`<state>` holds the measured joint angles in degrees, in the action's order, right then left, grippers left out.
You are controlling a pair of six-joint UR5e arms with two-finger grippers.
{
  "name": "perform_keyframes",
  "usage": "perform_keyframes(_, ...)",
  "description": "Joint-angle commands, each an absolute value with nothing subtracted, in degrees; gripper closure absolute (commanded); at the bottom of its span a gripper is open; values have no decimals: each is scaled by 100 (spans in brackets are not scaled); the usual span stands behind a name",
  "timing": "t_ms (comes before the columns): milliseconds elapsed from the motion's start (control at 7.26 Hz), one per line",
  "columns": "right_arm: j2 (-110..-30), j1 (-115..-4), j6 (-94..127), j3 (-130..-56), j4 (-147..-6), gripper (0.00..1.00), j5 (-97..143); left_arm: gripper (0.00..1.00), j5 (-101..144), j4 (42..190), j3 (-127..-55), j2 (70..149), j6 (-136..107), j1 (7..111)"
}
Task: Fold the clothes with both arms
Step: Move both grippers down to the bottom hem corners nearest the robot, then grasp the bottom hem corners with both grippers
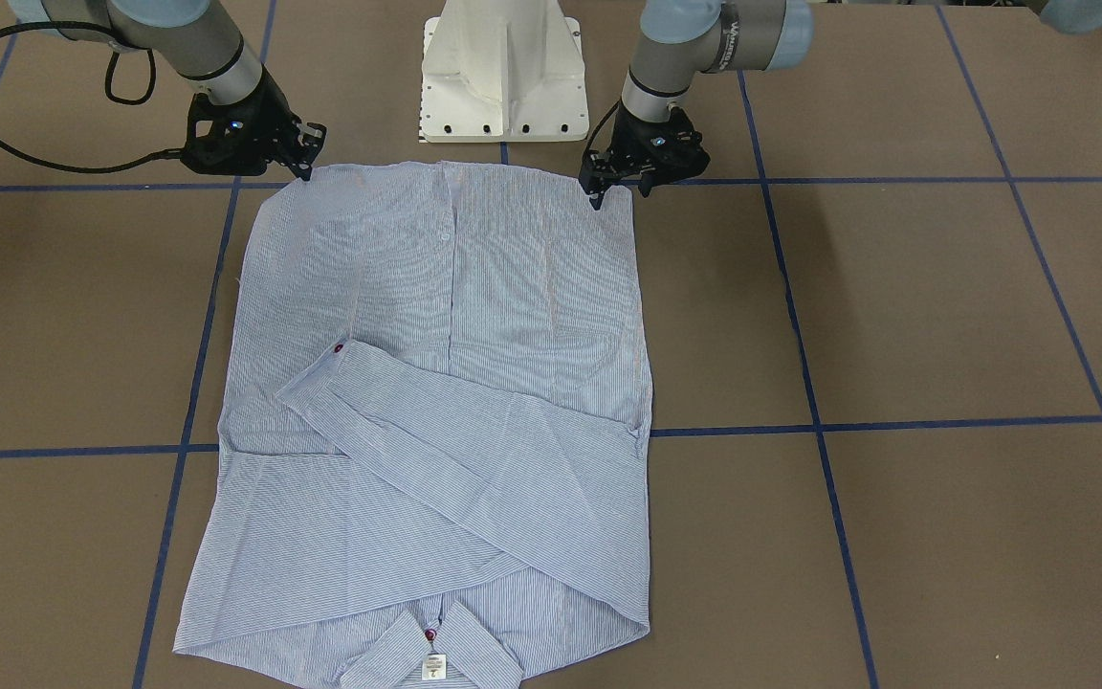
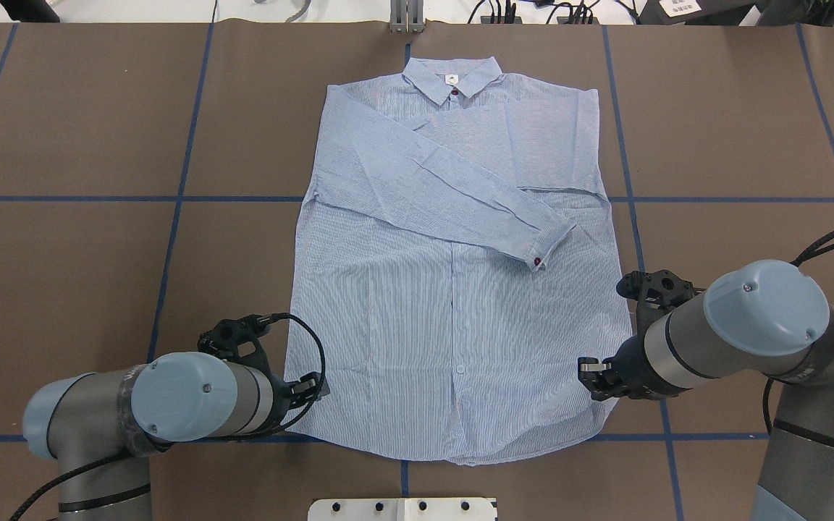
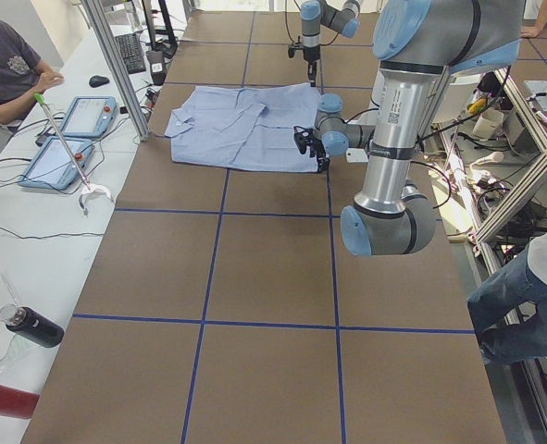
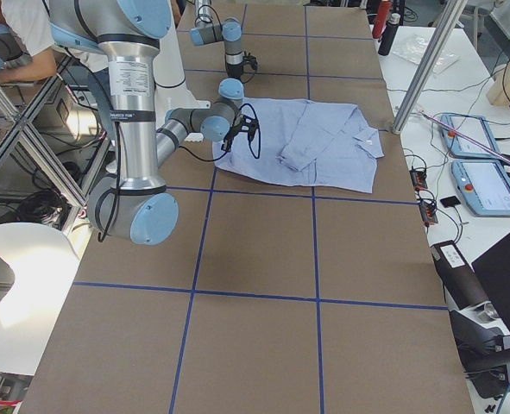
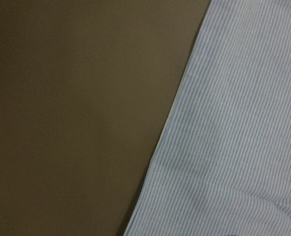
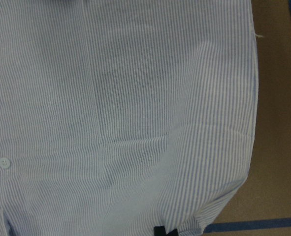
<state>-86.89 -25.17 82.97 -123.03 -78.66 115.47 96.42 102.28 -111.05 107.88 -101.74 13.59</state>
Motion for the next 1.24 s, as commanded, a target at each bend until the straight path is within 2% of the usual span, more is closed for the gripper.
perform_keyframes(0,-8684,-2557,8297,-12313,-7866,100,11549,34,9650,10195,-11092,10793,-10178,1310)
perform_keyframes(551,-8675,-2601,8297,-12349,-7892,100,11575,44,9642,10187,-11065,10775,-10178,1318)
perform_keyframes(689,-8675,-2602,8297,-12349,-7893,100,11575,52,9650,10021,-11083,10828,-10178,1310)
perform_keyframes(826,-8675,-2602,8297,-12349,-7893,100,11575,71,9650,9802,-11187,10872,-10178,1310)
perform_keyframes(964,-8675,-2619,8297,-12349,-7893,100,11584,83,9650,9722,-11206,10898,-10178,1301)
perform_keyframes(1102,-8675,-2628,8297,-12349,-7893,100,11593,90,9650,9721,-11206,10898,-10178,1301)
